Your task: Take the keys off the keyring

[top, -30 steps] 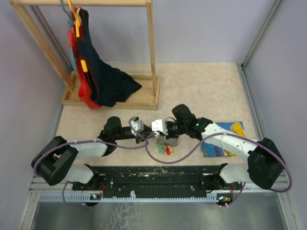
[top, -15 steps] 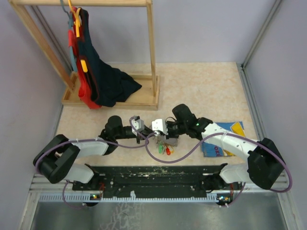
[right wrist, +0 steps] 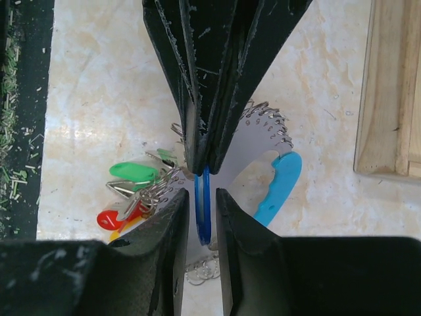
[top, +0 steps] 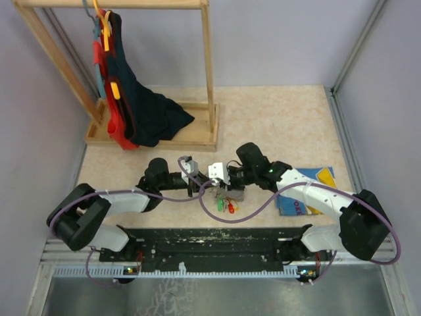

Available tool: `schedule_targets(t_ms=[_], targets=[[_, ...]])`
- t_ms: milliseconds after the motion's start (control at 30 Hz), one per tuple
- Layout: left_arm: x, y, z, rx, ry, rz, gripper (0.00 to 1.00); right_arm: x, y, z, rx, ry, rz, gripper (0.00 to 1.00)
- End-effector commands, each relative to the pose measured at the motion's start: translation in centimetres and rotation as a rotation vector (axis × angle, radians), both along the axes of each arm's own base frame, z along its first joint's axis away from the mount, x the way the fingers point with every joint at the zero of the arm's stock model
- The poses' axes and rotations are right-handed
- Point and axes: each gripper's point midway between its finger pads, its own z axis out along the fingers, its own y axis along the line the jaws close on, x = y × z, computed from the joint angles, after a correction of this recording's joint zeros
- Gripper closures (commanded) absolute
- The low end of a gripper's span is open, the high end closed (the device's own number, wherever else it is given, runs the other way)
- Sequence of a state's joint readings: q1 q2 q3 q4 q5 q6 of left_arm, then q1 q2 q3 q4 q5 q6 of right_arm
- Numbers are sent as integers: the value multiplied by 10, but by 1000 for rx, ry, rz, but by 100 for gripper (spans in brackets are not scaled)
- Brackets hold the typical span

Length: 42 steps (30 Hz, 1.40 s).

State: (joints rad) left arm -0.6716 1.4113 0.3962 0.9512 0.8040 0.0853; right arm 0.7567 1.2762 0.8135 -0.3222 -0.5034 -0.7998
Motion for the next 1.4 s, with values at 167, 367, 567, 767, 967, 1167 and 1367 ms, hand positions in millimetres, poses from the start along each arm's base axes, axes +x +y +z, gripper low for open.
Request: schedule_targets(t_ms=[167,367,567,767,967,1167,1367], targets=[[1,-8,21,-56,-19,-33,100,7,17,34,107,-41,22,76],[0,-9,23,-63,-6,-33,100,5,19,33,115,-31,31,85],[1,-7,28,-94,16,-2,96,5,18,36,116,-34,23,100],[0,14,42,-161,12,125,67,4,16,37,108,-56,45,100],[-17,37,19,-121,8,173,67,0,16,38,111,-55,73,100],[-26,41,6,-93,-19,168,75,-3,16,37,111,-42,84,100],[-26,30,-1,-70,-45,157,76,-4,17,36,109,-32,89,100]])
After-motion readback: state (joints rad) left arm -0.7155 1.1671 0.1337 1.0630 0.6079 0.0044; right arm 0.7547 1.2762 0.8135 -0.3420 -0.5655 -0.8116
